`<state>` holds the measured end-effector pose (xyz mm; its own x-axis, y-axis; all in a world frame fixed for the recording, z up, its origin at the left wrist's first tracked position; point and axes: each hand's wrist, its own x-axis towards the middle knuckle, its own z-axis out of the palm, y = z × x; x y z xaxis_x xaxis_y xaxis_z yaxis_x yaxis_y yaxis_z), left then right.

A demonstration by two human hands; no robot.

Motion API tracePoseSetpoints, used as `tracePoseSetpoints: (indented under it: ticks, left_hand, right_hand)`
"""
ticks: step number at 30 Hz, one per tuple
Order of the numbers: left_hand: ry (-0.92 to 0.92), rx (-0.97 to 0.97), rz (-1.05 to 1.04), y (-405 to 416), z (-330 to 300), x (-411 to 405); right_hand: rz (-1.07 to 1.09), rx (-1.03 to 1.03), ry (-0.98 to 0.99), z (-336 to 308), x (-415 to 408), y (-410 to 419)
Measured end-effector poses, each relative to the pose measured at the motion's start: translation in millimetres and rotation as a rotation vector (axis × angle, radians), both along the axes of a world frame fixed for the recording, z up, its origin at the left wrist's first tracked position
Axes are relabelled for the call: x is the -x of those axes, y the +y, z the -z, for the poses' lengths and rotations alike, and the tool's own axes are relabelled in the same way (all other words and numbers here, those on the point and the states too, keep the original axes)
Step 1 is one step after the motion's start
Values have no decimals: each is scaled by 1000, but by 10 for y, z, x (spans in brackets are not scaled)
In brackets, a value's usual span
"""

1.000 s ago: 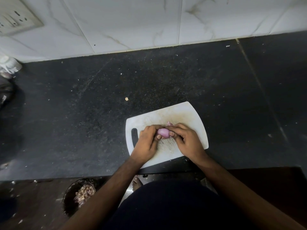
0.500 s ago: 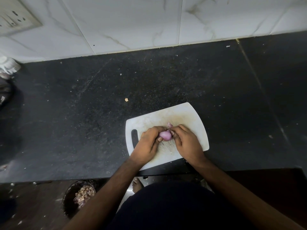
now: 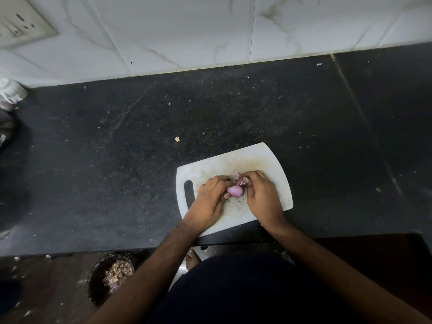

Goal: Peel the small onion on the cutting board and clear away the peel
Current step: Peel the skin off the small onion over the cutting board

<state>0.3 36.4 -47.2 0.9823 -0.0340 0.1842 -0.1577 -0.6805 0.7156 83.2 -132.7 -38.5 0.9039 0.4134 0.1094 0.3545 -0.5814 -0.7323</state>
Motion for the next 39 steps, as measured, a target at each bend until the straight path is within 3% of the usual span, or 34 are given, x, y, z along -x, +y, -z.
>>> tracePoseSetpoints:
  ticks: [5, 10, 15, 19, 39]
  left_hand:
    - [-54, -16, 38, -17, 6, 35]
    - [-23, 82, -17, -31, -74, 35]
    - [3, 104, -123, -24, -51, 76]
    - [29, 114, -250, 27, -27, 98]
    - [101, 191, -290, -51, -128, 87]
  right_hand:
    - [226, -124, 86, -23, -218, -33]
    - [-88, -140, 53, -23, -93, -103]
    - [-196, -217, -26, 3, -56, -145]
    - [-374, -94, -101, 69, -49, -145]
    - [-411, 55, -206, 46, -10, -136]
